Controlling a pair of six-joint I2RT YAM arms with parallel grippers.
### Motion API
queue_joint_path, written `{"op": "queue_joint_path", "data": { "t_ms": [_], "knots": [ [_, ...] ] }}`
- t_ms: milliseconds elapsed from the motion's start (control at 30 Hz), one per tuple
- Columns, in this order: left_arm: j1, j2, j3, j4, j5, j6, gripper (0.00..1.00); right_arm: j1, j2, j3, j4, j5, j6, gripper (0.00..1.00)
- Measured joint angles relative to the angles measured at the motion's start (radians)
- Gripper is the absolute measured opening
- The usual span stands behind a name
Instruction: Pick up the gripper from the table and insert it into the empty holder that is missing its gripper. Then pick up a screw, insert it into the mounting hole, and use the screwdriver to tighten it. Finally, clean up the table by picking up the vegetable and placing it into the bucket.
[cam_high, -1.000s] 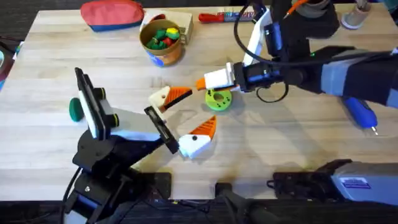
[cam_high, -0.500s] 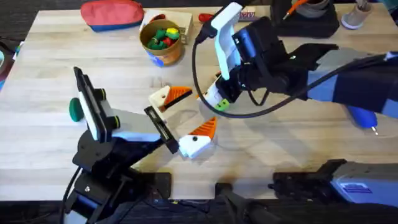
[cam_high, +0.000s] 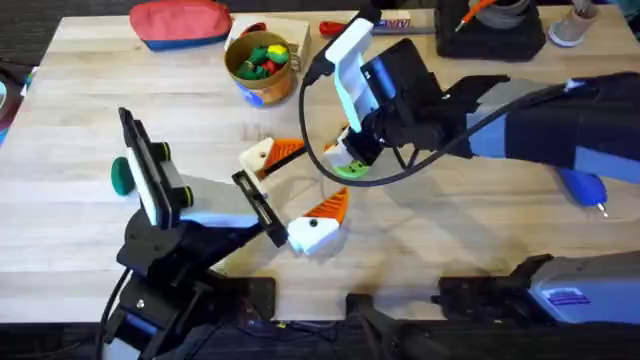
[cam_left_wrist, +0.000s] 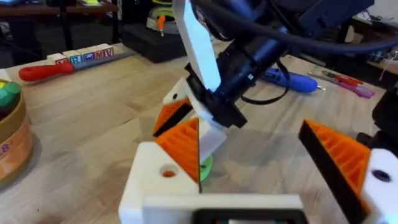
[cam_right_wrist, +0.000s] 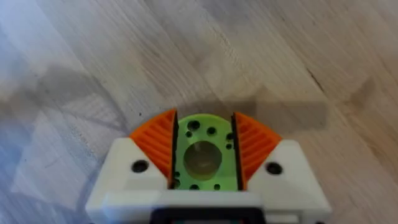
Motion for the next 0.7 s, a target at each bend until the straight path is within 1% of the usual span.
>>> {"op": "queue_joint_path", "data": {
  "t_ms": [167, 300, 333, 433, 533, 633, 700],
  "knots": [
    [0.000, 0.000, 0.000, 0.000, 0.000, 0.000, 0.987, 0.000, 0.003, 0.000, 0.000, 0.001, 0.000, 0.416],
    [0.000, 0.000, 0.000, 0.000, 0.000, 0.000, 0.987, 0.003, 0.019, 0.000, -0.007, 0.001, 0.000, 0.273],
    [0.000, 0.000, 0.000, 0.000, 0.000, 0.000, 0.987, 0.005, 0.022, 0.000, -0.008, 0.003, 0.000, 0.250],
    [0.000, 0.000, 0.000, 0.000, 0.000, 0.000, 0.987, 0.005, 0.024, 0.000, -0.009, 0.003, 0.000, 0.222],
    [0.000, 0.000, 0.000, 0.000, 0.000, 0.000, 0.987, 0.005, 0.024, 0.000, -0.008, 0.003, 0.000, 0.142],
    [0.000, 0.000, 0.000, 0.000, 0.000, 0.000, 0.985, 0.005, 0.024, 0.000, -0.008, 0.004, -0.001, 0.029],
    [0.000, 0.000, 0.000, 0.000, 0.000, 0.000, 0.988, 0.005, 0.024, 0.000, -0.008, 0.004, -0.001, 0.005]
  ]
}}
